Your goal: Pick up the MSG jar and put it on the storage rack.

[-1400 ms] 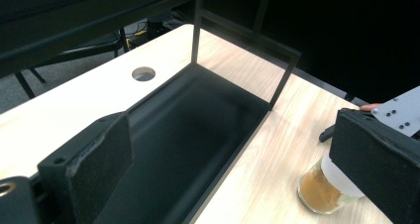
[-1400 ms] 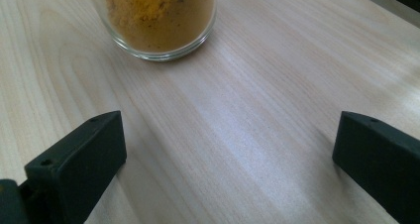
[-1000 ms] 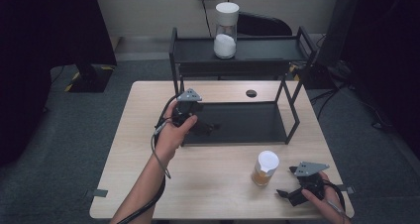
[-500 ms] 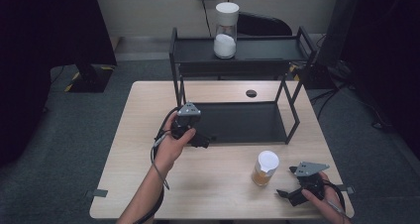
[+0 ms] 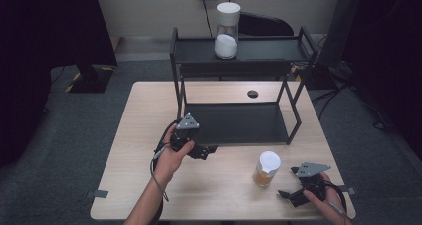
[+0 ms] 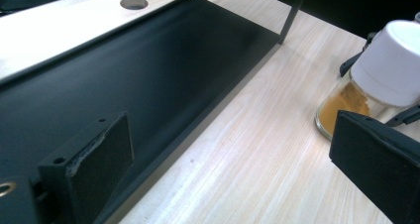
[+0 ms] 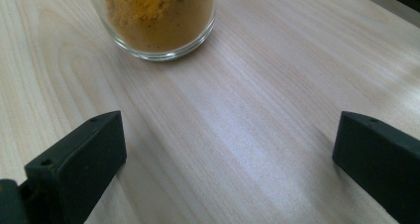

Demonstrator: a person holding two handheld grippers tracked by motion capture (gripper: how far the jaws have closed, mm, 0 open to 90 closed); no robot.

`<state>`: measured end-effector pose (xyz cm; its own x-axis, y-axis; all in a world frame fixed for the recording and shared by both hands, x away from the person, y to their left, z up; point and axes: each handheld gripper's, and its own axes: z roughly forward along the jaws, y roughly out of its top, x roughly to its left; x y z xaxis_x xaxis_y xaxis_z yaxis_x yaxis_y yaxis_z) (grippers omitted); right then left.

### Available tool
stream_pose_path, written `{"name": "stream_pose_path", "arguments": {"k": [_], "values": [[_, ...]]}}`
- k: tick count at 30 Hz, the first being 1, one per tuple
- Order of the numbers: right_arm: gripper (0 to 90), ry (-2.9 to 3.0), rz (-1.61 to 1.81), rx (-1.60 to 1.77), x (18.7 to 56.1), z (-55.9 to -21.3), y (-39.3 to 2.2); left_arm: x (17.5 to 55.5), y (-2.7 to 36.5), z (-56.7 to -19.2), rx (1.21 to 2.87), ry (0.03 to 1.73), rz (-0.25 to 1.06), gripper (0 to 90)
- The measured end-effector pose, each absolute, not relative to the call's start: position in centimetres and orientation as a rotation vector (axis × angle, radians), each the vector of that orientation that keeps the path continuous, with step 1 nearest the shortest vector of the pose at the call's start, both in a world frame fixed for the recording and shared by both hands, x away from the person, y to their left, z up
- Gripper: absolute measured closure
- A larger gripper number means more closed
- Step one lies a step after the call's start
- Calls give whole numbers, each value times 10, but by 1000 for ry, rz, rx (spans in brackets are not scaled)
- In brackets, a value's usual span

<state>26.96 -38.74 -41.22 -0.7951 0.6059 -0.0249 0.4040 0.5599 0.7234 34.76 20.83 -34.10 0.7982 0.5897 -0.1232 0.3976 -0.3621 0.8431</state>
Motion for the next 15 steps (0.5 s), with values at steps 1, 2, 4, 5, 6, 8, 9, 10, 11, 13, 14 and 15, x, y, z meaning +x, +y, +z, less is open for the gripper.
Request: {"name": "stream_pose_path", "arguments": {"k": [1,2,4,5,6,8,9,10,11,13,14,15], "values": [[0,2525,1069,837,270,-412,-387,347,208,-343,2006,736,244,28],[0,2525,1069,838,270,-412,-387,345,208,-345,2010,737,248,28],[0,2525,1068,837,270,-412,-387,344,209,-350,2009,739,234,28],[0,2525,1068,837,270,-412,-387,343,209,-352,2014,737,236,28],[0,2525,1068,837,270,-412,-387,342,208,-353,2023,737,240,28],[0,2525,1068,837,270,-412,-387,340,209,-357,2023,740,235,28],[0,2525,1068,838,270,-412,-387,339,209,-359,2029,737,234,28],[0,2525,1068,838,270,-412,-387,337,208,-360,2038,737,243,28],[0,2525,1068,838,270,-412,-387,336,208,-362,2043,735,250,28],[0,2525,1068,838,270,-412,-387,333,208,-367,2047,733,258,28],[0,2525,1068,837,270,-412,-387,333,207,-369,2051,732,257,28],[0,2525,1068,838,270,-412,-387,332,207,-371,2052,735,253,29]]}}
